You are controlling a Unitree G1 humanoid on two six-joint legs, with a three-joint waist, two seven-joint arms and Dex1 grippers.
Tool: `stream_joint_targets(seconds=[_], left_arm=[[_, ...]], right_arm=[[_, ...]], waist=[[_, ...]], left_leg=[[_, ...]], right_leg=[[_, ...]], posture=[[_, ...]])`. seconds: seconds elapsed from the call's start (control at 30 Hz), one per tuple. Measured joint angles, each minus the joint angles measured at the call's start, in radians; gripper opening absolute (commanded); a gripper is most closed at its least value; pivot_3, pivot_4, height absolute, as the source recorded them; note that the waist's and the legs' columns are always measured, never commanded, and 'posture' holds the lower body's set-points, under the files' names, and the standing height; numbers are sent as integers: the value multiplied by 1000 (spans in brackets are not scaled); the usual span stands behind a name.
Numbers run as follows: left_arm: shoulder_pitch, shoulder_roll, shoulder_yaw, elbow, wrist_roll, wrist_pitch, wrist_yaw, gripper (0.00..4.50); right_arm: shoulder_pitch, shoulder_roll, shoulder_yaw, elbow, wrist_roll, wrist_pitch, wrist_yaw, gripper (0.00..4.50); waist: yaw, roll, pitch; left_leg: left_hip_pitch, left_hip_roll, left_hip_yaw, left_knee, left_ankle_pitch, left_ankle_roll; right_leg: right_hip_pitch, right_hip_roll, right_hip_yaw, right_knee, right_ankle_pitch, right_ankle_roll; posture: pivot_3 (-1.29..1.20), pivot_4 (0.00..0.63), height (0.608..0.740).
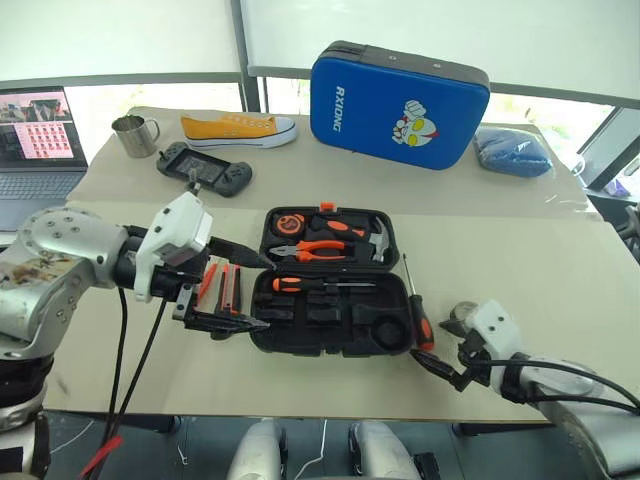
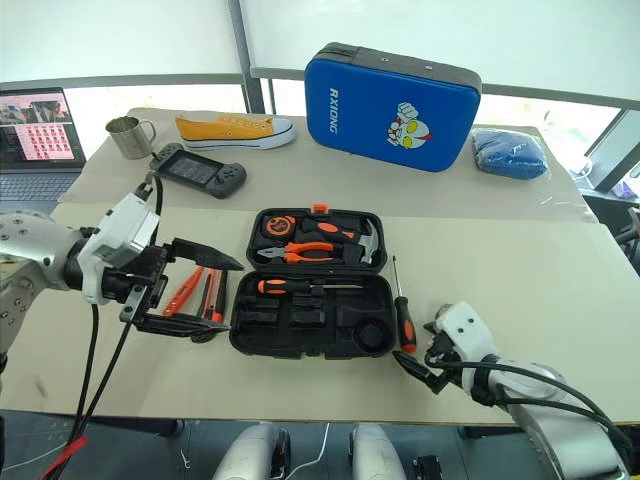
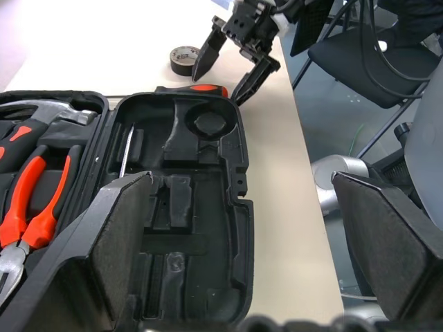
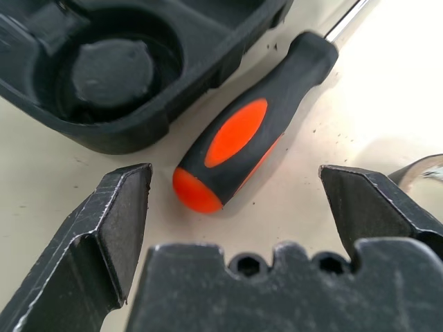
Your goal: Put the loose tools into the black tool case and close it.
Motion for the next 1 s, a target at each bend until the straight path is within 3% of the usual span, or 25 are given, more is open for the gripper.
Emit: stream_joint_targets(seconds=[0.2, 0.3, 0.47, 0.6, 0.8, 0.9, 1.0], left_arm=[[-5, 1, -21, 2, 5, -10, 27, 4500], [-5, 4, -23, 5, 7, -24, 32, 4500], [9, 4, -23, 7, 19, -50, 47, 4500], [30, 3, -24, 26, 37, -77, 57, 4500], [63, 13, -9, 42, 40, -106, 68, 4500], [95, 51, 15, 41, 36, -106, 58, 4500], [140, 99, 47, 34, 27, -98, 35, 4500]], right_arm=[[-26, 31, 0, 26, -35, -8, -44, 1655], [-23, 41, -31, 26, -42, 5, -71, 1051], [-5, 52, -111, -58, 28, 107, -78, 1031], [-59, 49, -266, -167, 180, 271, -90, 1029], [-232, -126, -440, -181, 422, 436, 6, 1029], [-337, -250, -382, -121, 433, 318, 184, 1029], [-422, -295, -198, -37, 349, 115, 376, 1029]], waist=[[1, 0, 0], [0, 0, 0], [-1, 0, 0], [0, 0, 0], [-1, 1, 0], [-6, 1, 0], [-7, 0, 1]], left_leg=[[0, 0, 0, 0, 0, 0], [0, 0, 0, 0, 0, 0], [0, 0, -1, -1, 0, 0], [0, 0, -2, -1, 0, 0], [0, 0, -2, -1, 0, 0], [1, 1, -2, -2, 0, 0], [1, 1, 0, -2, 0, 0]], right_leg=[[0, 0, 0, 0, 0, 0], [0, 0, 0, 0, 0, 0], [-1, 0, 0, 0, 0, 0], [0, 0, 0, 0, 0, 0], [0, 0, 0, 0, 0, 0], [-1, 0, 0, -1, 0, 0], [-1, 1, 0, -1, 0, -1]], posture=[[0, 150, 739], [0, 150, 739], [0, 150, 739], [0, 150, 739], [0, 150, 739], [0, 150, 739], [0, 150, 739]])
